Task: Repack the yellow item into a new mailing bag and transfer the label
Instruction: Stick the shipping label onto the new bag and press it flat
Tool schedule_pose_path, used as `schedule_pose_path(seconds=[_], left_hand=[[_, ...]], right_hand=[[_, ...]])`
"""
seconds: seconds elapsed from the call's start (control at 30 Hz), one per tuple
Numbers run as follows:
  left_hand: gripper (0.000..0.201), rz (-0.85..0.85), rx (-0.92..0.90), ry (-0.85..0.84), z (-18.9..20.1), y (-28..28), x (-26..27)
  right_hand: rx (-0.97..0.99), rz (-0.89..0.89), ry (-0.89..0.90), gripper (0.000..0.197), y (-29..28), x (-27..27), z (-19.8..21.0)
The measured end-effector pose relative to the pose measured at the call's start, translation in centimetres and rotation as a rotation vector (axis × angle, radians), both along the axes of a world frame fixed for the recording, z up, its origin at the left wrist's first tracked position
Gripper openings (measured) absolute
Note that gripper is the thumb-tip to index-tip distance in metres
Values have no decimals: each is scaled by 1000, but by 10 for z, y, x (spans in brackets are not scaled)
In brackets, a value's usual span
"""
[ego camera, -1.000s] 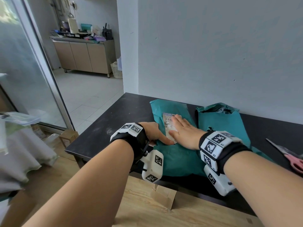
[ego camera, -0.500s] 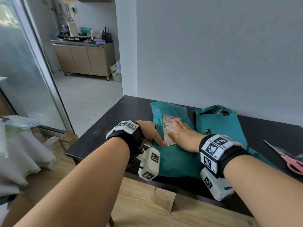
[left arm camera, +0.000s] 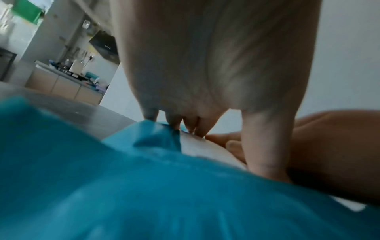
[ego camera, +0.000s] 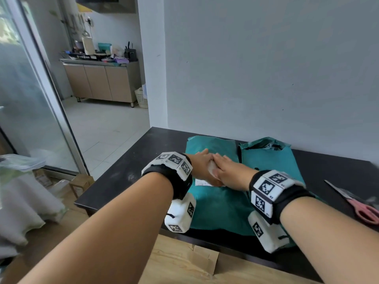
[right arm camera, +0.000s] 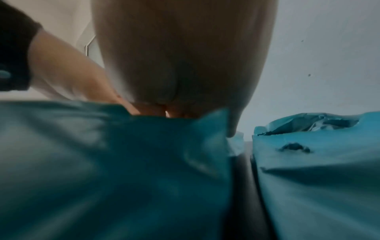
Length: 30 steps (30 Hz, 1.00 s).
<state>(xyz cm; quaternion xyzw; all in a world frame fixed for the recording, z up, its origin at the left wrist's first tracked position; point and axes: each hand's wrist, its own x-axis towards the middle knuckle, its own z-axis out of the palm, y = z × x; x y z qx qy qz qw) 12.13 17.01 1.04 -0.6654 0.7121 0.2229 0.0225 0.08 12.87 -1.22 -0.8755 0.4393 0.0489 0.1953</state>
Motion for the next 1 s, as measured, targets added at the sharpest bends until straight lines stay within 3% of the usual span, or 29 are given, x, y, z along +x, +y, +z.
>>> schedule_pose_path(seconds=[0.3,0.47,0.53,0.7,0.83,1.0], left_hand=[[92,34,28,-15,-19,-5,13],[112,77,46,-5,-24,-7,16],[113,102,44,12,-25,-8,18],[113,128,92,54,-22,-6,24],[115,145,111,70,-20,-7,26],[114,132,77,22,-26,-9,17]], right_hand=[[88,-57,-50,61,0,-2,-17],[48,-24,106,48,4,-28,-1],[-1,-44,107,46,2,-36,2],[-106,-56,-222,45,8,-37,7],[-113,14,-136,53,23,-37,7],[-68,23,-80,32,30,-47,16]])
